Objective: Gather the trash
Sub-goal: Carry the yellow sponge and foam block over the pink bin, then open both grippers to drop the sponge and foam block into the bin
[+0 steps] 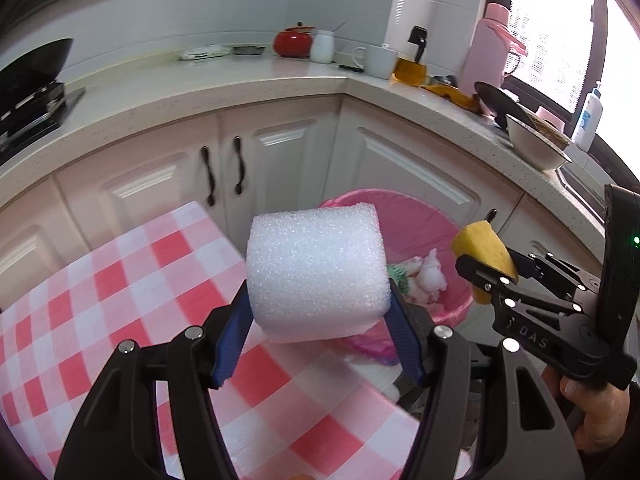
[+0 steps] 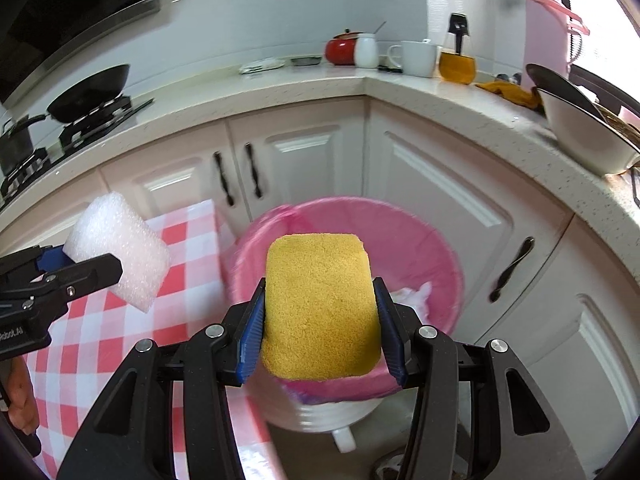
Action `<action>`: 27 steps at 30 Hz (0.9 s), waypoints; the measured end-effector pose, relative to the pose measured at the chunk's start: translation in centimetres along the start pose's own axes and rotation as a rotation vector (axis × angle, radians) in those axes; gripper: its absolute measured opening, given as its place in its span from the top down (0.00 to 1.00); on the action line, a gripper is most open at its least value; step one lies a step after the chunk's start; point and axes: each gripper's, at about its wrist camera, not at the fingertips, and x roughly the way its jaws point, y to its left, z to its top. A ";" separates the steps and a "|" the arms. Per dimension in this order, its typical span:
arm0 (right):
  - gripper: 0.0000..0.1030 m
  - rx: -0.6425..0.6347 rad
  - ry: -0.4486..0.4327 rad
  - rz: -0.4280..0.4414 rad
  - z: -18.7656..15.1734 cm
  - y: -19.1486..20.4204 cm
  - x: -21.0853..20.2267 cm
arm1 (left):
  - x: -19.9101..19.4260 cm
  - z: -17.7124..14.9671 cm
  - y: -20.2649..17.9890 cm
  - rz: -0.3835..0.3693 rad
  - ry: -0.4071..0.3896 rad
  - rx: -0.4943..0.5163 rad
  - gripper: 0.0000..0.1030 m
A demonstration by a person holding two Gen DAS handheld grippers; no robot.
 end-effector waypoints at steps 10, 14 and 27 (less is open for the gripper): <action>0.54 0.026 -0.006 -0.038 2.8 -5.0 1.9 | 4.1 3.3 -4.0 -0.052 0.025 0.043 0.40; 0.53 0.032 -0.007 -0.039 3.6 -6.1 2.6 | 5.7 4.1 -4.9 -0.078 0.037 0.039 0.40; 0.37 0.053 -0.013 -0.032 4.8 -8.3 4.0 | 9.3 5.2 -5.2 -0.130 0.075 -0.009 0.25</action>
